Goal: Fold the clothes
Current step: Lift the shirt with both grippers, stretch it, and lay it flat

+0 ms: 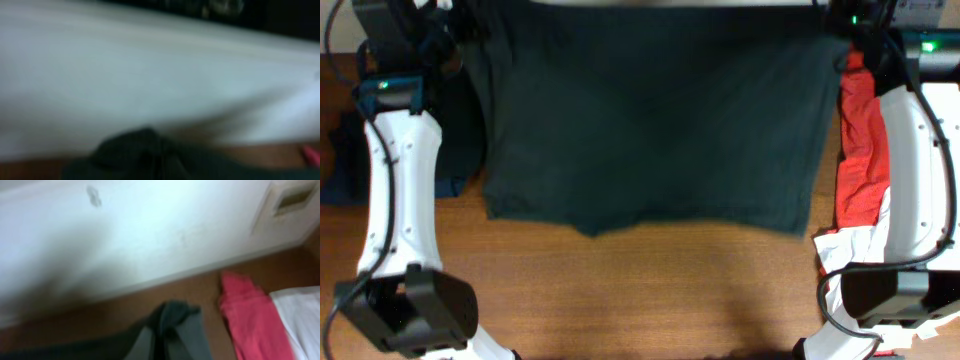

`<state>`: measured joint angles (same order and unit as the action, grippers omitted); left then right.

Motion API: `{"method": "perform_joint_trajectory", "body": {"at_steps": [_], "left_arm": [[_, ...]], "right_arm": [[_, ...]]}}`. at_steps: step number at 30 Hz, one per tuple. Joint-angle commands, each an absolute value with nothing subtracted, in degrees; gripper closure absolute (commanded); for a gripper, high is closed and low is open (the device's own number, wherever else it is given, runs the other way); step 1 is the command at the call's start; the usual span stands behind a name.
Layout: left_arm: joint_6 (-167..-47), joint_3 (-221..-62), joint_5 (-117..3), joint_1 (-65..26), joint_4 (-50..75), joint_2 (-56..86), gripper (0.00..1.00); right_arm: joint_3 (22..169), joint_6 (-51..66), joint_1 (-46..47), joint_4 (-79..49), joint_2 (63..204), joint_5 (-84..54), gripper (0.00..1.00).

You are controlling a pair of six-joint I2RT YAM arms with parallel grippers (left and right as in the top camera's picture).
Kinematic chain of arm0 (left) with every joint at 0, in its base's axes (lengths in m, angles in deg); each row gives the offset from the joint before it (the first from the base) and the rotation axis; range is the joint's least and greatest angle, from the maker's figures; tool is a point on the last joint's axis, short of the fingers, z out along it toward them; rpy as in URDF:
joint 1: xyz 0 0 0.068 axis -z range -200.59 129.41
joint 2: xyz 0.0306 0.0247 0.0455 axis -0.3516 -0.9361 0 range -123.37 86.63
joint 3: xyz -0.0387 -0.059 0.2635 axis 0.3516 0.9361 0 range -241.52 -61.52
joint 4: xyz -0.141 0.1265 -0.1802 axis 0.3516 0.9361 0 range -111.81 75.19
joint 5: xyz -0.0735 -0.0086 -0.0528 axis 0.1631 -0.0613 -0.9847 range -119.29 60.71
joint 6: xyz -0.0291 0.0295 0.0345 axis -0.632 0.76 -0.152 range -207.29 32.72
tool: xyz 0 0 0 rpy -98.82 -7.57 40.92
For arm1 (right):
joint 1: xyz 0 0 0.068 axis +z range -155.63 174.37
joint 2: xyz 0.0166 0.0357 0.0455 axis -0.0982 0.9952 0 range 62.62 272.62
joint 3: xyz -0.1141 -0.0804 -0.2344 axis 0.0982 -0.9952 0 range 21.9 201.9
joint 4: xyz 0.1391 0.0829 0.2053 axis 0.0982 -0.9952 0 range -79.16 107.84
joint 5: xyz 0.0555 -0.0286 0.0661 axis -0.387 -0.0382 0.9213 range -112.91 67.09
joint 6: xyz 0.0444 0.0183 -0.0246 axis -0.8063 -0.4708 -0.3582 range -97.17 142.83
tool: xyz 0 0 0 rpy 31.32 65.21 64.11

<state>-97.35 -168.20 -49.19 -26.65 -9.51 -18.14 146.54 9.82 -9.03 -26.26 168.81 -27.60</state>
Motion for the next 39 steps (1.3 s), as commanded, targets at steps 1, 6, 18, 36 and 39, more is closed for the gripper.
{"method": "perform_joint_trajectory", "body": {"at_steps": [1,6,18,36,39], "left_arm": [[-102.7,-171.9,-45.3,-27.0,-20.3,-17.2,1.0],[-102.6,-187.7,-43.2,-28.3,-9.3,-17.2,1.0],[-86.6,-185.8,-48.6,-26.8,72.9,-35.1,1.0],[-91.8,-140.4,-39.3,-29.5,61.9,-20.0,0.99],[-92.1,-137.4,-39.6,-31.2,61.5,-10.1,1.0]], "right_arm": [[151.2,5.4,-11.5,-17.9,165.3,-29.0,0.96],[159.4,6.5,-16.5,-28.6,165.1,-28.7,0.96],[121.2,9.1,-16.9,-60.2,168.1,-29.0,0.96],[98.9,3.8,-17.0,-65.4,166.6,-29.6,0.96],[96.9,3.2,-17.0,-65.1,162.3,-29.4,0.96]]}}
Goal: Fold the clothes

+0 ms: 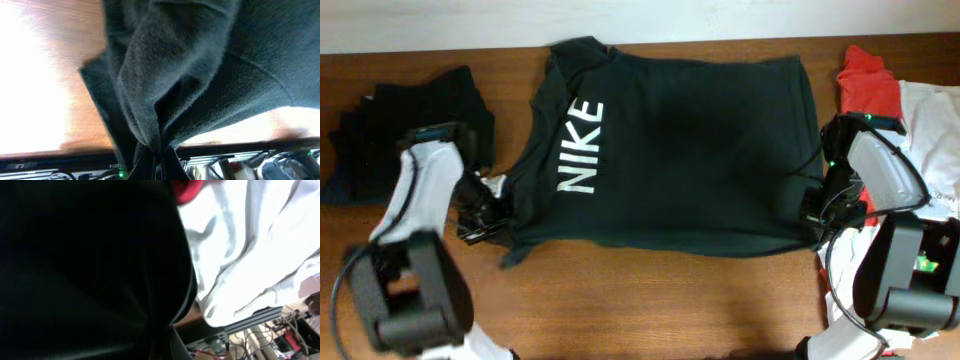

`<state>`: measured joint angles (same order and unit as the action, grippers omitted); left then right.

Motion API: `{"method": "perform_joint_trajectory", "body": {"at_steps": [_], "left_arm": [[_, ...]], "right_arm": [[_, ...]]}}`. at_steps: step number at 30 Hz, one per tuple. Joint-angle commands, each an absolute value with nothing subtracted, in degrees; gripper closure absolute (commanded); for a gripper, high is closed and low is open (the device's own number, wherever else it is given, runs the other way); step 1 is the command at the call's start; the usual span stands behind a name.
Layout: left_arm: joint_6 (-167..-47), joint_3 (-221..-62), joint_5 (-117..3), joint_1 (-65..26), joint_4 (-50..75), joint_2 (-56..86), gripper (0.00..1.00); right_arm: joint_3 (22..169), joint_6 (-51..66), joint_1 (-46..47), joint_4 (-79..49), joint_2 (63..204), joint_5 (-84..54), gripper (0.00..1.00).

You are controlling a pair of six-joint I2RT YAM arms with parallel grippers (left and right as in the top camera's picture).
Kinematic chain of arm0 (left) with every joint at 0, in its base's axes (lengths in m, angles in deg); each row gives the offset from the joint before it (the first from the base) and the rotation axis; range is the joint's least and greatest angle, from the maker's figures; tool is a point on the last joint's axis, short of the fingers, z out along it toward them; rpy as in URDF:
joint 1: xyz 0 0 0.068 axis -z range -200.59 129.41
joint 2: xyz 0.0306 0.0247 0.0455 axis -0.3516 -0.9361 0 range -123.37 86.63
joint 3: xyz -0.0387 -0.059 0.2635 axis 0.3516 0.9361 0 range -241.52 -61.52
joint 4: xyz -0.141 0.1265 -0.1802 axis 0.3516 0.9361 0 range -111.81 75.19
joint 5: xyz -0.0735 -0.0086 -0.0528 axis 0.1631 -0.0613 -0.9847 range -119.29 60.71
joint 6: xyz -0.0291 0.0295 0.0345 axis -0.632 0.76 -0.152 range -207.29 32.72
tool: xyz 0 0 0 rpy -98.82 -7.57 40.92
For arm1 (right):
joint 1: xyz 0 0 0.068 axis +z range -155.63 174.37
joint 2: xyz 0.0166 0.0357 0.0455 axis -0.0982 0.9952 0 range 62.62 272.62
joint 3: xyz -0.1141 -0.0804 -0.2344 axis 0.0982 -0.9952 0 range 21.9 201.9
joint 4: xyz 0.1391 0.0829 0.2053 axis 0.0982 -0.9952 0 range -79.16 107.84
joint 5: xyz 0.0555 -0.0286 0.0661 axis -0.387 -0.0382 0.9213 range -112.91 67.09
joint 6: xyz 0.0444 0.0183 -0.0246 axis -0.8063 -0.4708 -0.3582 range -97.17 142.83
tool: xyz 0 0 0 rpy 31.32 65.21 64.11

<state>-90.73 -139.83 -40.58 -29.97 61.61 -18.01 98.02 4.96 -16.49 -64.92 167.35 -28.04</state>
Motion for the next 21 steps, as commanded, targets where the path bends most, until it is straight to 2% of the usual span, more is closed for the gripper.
{"method": "perform_joint_trajectory", "body": {"at_steps": [1,6,10,13,17,21], "left_arm": [[-92.3,-136.7,-39.6,-31.4,61.5,-7.5,1.0],[-92.2,-136.4,-40.4,-31.4,67.9,1.3,1.0],[-92.4,-136.4,-40.4,-31.5,66.2,5.9,1.0],[-95.5,-136.3,-40.4,-31.5,58.6,5.4,1.0],[-100.3,-134.2,-40.5,-31.5,40.0,1.0,1.0],[-101.4,-133.4,-47.2,-31.1,26.6,-8.2,1.0]], "right_arm": [[96.7,3.2,-17.0,-65.3,160.8,-29.2,0.96],[92.4,2.8,-17.0,-66.4,150.7,-29.2,0.96],[89.3,1.9,-17.0,-66.0,145.8,-29.2,0.96],[89.3,2.7,-17.0,-58.8,145.8,-29.1,0.96],[89.3,5.5,-17.0,-42.1,147.4,-27.7,0.94],[89.3,5.4,-16.9,-30.3,150.5,-27.4,0.94]]}}
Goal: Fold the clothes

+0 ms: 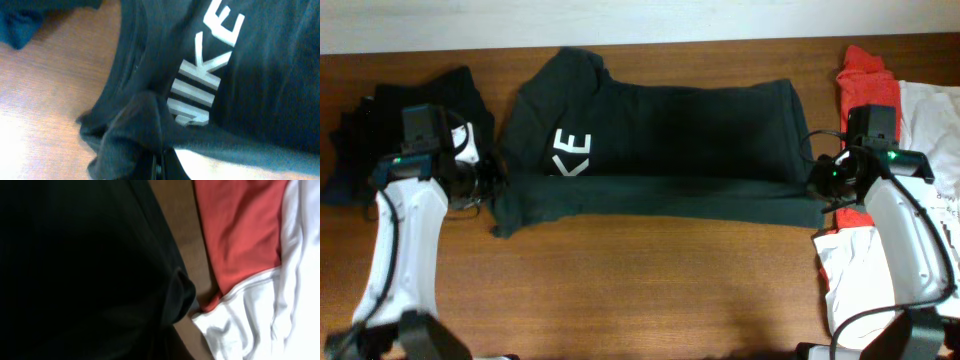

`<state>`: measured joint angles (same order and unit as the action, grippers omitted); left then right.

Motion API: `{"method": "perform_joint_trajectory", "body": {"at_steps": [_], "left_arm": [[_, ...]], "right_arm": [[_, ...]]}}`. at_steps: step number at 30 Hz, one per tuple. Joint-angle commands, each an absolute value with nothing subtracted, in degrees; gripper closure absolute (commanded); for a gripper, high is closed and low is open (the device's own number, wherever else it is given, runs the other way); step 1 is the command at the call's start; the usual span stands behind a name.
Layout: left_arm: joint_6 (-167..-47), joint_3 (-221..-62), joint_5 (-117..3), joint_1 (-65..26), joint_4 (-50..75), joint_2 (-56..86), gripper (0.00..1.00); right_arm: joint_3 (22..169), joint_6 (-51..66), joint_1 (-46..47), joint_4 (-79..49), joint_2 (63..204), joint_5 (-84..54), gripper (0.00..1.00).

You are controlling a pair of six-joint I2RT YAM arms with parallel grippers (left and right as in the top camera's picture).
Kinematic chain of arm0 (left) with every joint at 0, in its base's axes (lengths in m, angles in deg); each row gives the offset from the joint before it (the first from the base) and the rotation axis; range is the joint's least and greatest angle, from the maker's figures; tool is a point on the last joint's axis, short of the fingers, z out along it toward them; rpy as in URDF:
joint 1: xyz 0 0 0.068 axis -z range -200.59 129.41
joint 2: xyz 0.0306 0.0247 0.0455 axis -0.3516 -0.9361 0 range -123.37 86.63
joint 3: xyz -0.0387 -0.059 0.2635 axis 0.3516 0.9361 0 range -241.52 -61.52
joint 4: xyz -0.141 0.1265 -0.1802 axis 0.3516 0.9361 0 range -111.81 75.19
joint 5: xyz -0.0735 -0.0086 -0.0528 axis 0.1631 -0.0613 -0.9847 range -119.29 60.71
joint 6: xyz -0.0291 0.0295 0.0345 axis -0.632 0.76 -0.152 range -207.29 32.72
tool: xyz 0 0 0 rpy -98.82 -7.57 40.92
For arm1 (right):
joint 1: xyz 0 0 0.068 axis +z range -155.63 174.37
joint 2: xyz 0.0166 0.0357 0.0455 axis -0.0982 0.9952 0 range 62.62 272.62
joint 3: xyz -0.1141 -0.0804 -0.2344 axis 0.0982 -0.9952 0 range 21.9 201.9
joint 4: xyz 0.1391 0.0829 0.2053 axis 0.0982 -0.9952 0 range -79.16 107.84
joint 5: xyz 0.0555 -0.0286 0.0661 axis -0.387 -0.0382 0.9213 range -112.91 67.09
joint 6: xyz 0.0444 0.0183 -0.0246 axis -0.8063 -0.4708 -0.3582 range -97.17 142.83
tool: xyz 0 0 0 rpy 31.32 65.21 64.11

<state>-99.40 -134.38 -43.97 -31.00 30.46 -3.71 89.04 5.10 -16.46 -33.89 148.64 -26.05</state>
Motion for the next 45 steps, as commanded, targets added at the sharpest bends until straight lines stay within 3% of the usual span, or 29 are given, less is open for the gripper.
{"method": "perform_joint_trajectory", "body": {"at_steps": [1,9,12,13,14,15,17,21,23,24,28,31,34,35,38,42,45], "left_arm": [[-101.4,-133.4,-47.6,-31.1,23.3,-10.8,1.0],[-101.4,-133.4,-47.5,-30.1,6.6,-19.5,0.97],[-101.4,-133.4,-47.5,-29.7,4.3,-19.5,0.91],[-101.4,-133.4,-47.6,-29.5,4.1,-19.5,0.71],[-101.4,-133.5,-47.6,-29.5,4.1,-19.5,0.51],[-101.4,-133.6,-47.9,-29.5,4.2,-19.5,0.29],[-101.3,-133.6,-48.7,-29.6,4.6,-19.4,0.23],[-100.3,-133.6,-48.5,-29.6,10.6,-19.3,0.23],[-100.3,-133.2,-37.5,-29.6,18.6,-19.3,0.23],[-100.3,-132.1,-35.4,-29.6,19.4,-19.3,0.23],[-100.3,-126.6,-35.4,-29.6,15.9,-19.5,0.35],[-100.3,-123.1,-33.8,-29.6,10.8,-19.5,0.39],[-100.3,-122.2,-25.5,-29.7,13.2,-19.5,0.39],[-100.4,-122.2,-24.0,-30.2,15.3,-19.5,0.34],[-101.7,-122.2,-23.9,-32.5,18.7,-19.4,0.23],[-102.5,-122.2,-29.6,-33.9,21.2,-19.4,0.22],[-104.2,-122.2,-26.1,-33.9,27.4,-19.4,0.23]], "right_arm": [[89.3,5.4,-16.9,-28.3,151.4,-27.2,0.94],[89.3,5.4,-16.9,-14.1,163.4,-27.0,0.89],[89.3,5.4,-16.9,-10.2,165.9,-25.2,0.7],[89.3,5.4,-16.9,-9.7,166.1,-25.1,0.5],[89.3,5.4,-16.9,-9.8,166.1,-25.1,0.41],[89.3,5.4,-16.9,-10.8,166.1,-25.1,0.42],[89.3,5.4,-16.9,-14.6,166.1,-25.1,0.44],[89.3,5.4,-16.9,-23.8,166.2,-25.1,0.6],[89.3,6.4,-16.9,-25.9,166.3,-25.0,0.62],[89.3,6.5,-16.9,-25.9,166.4,-24.8,0.69],[89.3,11.5,-16.9,-26.8,169.4,-19.6,0.72],[89.3,11.8,-17.0,-28.6,172.5,-23.0,0.91],[89.3,4.4,-17.4,-33.3,172.6,-36.8,0.92],[89.3,3.6,-17.9,-33.8,172.6,-37.7,0.92],[89.3,3.7,-20.0,-33.8,172.6,-37.0,0.92],[89.3,3.7,-20.6,-32.9,172.6,-33.9,0.88],[89.3,3.9,-20.6,-33.3,172.6,-33.9,0.88]]}}
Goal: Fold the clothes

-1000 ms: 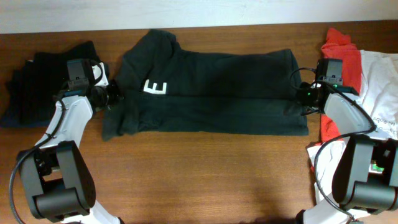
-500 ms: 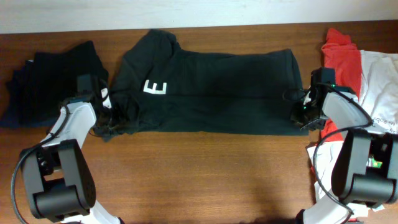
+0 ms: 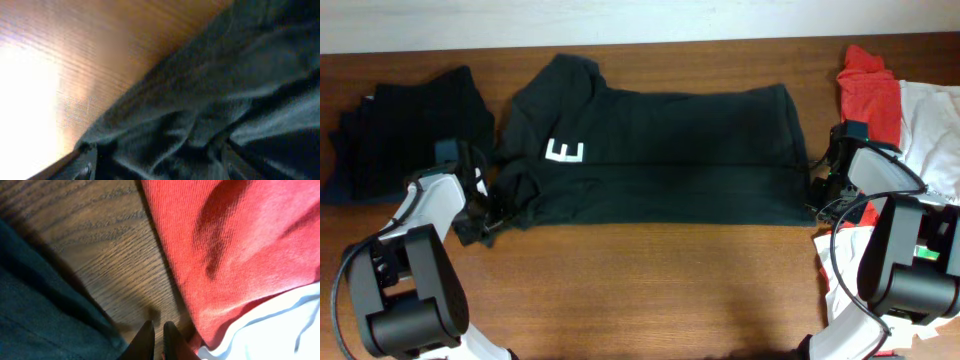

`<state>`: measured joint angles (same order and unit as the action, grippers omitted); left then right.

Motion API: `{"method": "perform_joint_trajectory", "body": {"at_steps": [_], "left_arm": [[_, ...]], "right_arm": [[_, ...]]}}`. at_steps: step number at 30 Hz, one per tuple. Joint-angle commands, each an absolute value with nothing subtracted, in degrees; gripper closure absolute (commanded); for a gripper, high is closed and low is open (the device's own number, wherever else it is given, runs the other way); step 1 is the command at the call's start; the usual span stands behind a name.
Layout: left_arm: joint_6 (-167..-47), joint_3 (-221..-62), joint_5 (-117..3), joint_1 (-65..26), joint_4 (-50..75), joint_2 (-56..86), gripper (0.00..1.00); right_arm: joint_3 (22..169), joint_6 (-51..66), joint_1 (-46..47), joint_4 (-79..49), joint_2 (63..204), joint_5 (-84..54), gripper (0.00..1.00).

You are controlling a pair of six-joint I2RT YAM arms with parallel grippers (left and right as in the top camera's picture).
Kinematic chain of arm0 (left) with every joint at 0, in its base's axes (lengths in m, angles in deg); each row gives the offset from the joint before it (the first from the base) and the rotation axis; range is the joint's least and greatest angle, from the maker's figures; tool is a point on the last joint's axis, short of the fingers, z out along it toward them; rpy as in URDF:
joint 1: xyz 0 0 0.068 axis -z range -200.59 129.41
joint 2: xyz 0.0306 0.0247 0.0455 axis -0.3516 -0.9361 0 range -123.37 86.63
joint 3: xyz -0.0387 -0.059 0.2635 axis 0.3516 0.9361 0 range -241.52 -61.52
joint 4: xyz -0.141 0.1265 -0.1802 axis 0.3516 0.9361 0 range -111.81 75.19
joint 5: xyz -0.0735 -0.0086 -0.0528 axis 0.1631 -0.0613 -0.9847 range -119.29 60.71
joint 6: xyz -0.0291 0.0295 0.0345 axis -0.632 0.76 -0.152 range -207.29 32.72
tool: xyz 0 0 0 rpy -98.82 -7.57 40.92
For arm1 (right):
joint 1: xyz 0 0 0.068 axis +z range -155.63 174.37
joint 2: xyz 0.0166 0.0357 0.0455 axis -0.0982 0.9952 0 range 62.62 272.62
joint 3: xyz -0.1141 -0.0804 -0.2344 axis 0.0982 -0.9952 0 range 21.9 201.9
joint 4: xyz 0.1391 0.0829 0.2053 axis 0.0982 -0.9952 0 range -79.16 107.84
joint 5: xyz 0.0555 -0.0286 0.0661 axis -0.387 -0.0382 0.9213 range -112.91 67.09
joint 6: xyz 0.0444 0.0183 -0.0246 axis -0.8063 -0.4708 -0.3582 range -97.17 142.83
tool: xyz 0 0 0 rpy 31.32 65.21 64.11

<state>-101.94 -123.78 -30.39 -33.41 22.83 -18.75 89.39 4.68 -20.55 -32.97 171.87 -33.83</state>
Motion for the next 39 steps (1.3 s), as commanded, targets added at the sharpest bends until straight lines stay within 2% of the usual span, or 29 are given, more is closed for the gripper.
{"method": "perform_joint_trajectory", "body": {"at_steps": [1,4,12,13,15,17,23,26,28,31,33,35,36,39], "left_arm": [[-104.8,-122.2,-24.5,-33.9,28.9,-19.4,0.21],[-104.8,-122.8,-26.0,-33.9,29.0,-18.8,0.13],[-104.8,-127.1,-23.4,-33.9,24.9,-14.0,0.13],[-104.8,-127.1,-23.4,-33.9,24.3,-14.0,0.16],[-104.8,-127.0,-23.9,-33.9,23.9,-14.0,0.32],[-104.8,-126.1,-25.3,-33.9,23.9,-14.0,0.32],[-104.8,-118.1,-25.3,-33.9,17.9,-14.0,0.33],[-104.8,-116.1,-24.9,-33.9,17.0,-14.0,0.33],[-104.8,-115.8,-25.0,-33.9,16.6,-14.0,0.33],[-104.8,-115.8,-25.0,-33.9,16.5,-14.0,0.32],[-104.8,-115.8,-25.0,-33.9,16.3,-14.0,0.32],[-104.8,-115.8,-25.0,-33.9,16.3,-14.0,0.32],[-104.8,-115.8,-25.0,-33.9,16.3,-14.0,0.32],[-104.8,-115.8,-25.0,-33.9,16.1,-14.0,0.32]], "right_arm": [[89.3,3.9,-20.7,-33.9,172.6,-33.9,0.88],[89.3,3.9,-20.7,-35.0,172.6,-33.1,0.82],[89.3,3.9,-20.7,-35.1,172.6,-32.3,0.82],[89.3,3.9,-20.7,-35.1,172.6,-32.3,0.82],[89.3,3.9,-20.7,-34.9,172.6,-32.3,0.9],[89.3,4.6,-20.7,-34.9,172.6,-32.3,0.96],[89.3,6.1,-20.7,-34.9,172.6,-32.3,0.96],[89.3,12.2,-20.7,-33.3,172.6,-23.1,0.96],[89.4,12.1,-20.7,-32.8,172.6,-21.4,0.76],[89.4,12.1,-20.7,-34.2,172.6,-20.9,0.66],[89.4,12.2,-20.7,-34.3,172.6,-20.6,0.51],[91.3,12.1,-21.3,-36.3,172.6,-22.8,0.5],[93.5,11.9,-21.9,-38.3,172.5,-23.0,0.45],[100.8,13.9,-22.1,-43.9,172.2,-20.8,0.41]]}}
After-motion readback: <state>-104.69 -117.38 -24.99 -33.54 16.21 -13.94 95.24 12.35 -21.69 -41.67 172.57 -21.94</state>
